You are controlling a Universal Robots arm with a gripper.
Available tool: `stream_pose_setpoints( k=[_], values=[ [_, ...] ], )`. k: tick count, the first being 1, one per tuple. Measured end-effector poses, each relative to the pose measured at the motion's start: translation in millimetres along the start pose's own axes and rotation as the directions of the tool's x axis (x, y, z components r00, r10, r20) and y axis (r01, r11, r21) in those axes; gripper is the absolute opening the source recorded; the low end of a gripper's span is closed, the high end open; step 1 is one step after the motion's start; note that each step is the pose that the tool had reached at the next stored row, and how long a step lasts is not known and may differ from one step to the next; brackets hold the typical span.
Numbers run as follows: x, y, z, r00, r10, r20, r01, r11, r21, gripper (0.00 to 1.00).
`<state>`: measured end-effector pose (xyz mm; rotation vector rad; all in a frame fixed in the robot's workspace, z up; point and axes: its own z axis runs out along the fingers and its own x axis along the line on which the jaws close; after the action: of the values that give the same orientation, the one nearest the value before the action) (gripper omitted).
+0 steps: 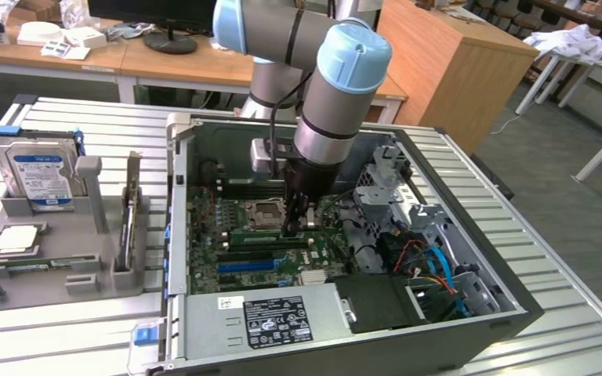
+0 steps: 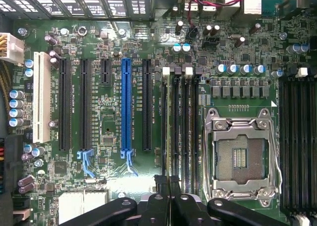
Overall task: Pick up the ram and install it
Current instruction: 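Insert the ram into the slot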
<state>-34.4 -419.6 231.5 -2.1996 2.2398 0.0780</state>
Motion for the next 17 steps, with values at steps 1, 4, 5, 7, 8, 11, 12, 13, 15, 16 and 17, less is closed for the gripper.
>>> stream_pose_setpoints(
  k=[1, 4, 5, 7, 8, 11, 12, 13, 15, 16, 17],
  values=[
    [0.0, 0.0, 0.0, 1.0, -0.001, 0.0, 0.001, 1.0, 0.0001, 0.12],
    [0.0, 0.0, 0.0, 1.0, -0.004, -0.0001, 0.004, 1.0, -0.0001, 0.12],
    [0.0, 0.0, 0.0, 1.0, -0.005, -0.0002, 0.005, 1.0, -0.0001, 0.12],
    [0.0, -0.1, 0.0, 1.0, -0.007, -0.0002, 0.007, 1.0, -0.0002, 0.12],
    [0.0, 0.0, 0.0, 1.0, -0.008, -0.0003, 0.008, 1.0, -0.0003, 0.12],
    [0.0, 0.6, 0.0, 1.0, -0.009, -0.0003, 0.009, 1.0, -0.0003, 0.12],
    [0.0, 0.6, 0.1, 1.0, -0.008, -0.0003, 0.008, 1.0, -0.0002, 0.12],
    [0.0, 0.7, 0.1, 1.0, -0.009, -0.0003, 0.009, 1.0, -0.0002, 0.12],
    [0.1, 0.7, 0.6, 1.0, -0.009, -0.0002, 0.009, 1.0, -0.0001, 0.12],
    [0.0, 0.7, 0.9, 1.0, -0.009, -0.0002, 0.009, 1.0, 0.0002, 0.12],
    [0.0, 0.7, 1.1, 1.0, -0.009, -0.0002, 0.009, 1.0, 0.0004, 0.12]
  ],
)
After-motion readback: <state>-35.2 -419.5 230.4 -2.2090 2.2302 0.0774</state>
